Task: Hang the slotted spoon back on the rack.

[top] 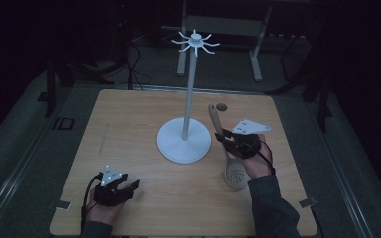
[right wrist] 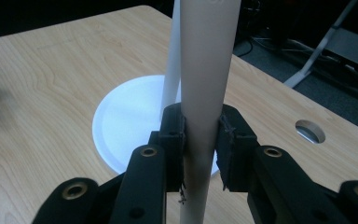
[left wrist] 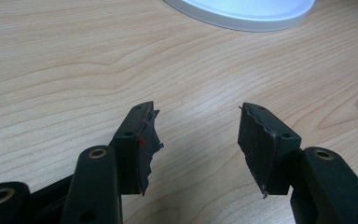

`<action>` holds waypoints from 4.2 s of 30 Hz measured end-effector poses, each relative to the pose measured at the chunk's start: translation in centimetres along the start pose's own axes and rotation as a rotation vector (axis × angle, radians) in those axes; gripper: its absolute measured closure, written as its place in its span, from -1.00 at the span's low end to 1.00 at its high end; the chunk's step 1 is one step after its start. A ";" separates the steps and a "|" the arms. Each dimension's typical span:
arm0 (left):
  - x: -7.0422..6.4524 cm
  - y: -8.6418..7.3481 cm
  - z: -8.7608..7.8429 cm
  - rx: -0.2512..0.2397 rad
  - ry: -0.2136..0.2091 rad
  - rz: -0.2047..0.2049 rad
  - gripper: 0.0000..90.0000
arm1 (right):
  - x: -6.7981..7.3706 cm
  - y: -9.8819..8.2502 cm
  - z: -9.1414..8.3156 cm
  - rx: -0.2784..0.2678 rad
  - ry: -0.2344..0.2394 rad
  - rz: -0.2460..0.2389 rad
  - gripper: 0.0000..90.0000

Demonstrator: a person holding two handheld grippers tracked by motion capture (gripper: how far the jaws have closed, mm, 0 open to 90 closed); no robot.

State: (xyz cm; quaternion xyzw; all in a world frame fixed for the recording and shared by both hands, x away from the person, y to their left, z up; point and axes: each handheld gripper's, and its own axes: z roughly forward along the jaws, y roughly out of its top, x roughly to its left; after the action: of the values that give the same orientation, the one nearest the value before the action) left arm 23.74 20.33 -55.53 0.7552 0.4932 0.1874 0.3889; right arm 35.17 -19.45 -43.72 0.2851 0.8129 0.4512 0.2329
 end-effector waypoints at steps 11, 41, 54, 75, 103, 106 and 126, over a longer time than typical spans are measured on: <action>0.0 0.0 0.0 0.006 0.004 0.005 0.04 | -0.3 0.8 -0.3 -0.029 -0.003 0.004 0.64; 0.0 0.0 0.0 0.002 0.015 0.005 0.08 | -0.6 2.7 -1.1 -0.109 -0.017 0.004 0.64; 0.0 0.0 -0.1 -0.001 0.018 0.006 0.09 | -0.4 3.6 -1.2 -0.144 -0.025 -0.001 0.64; 0.0 0.0 -0.1 -0.003 0.020 0.007 0.09 | -0.6 4.9 -1.6 -0.209 -0.033 0.028 0.64; 0.0 -0.1 -0.1 -0.004 0.023 -0.004 0.07 | -1.2 7.7 -2.1 -0.232 -0.040 0.021 0.64; 0.1 -0.1 -0.2 -0.003 0.023 -0.004 0.07 | -1.3 8.1 -2.0 -0.232 -0.042 0.022 0.64; 0.1 -0.1 -0.3 -0.007 0.024 -0.007 0.08 | -1.6 9.9 -1.5 -0.260 -0.023 0.056 0.64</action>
State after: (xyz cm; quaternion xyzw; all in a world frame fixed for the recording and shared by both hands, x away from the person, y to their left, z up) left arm 23.57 20.57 -55.44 0.7499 0.4996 0.1969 0.3864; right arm 37.94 -17.18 -34.20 0.2804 0.7364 0.5559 0.2646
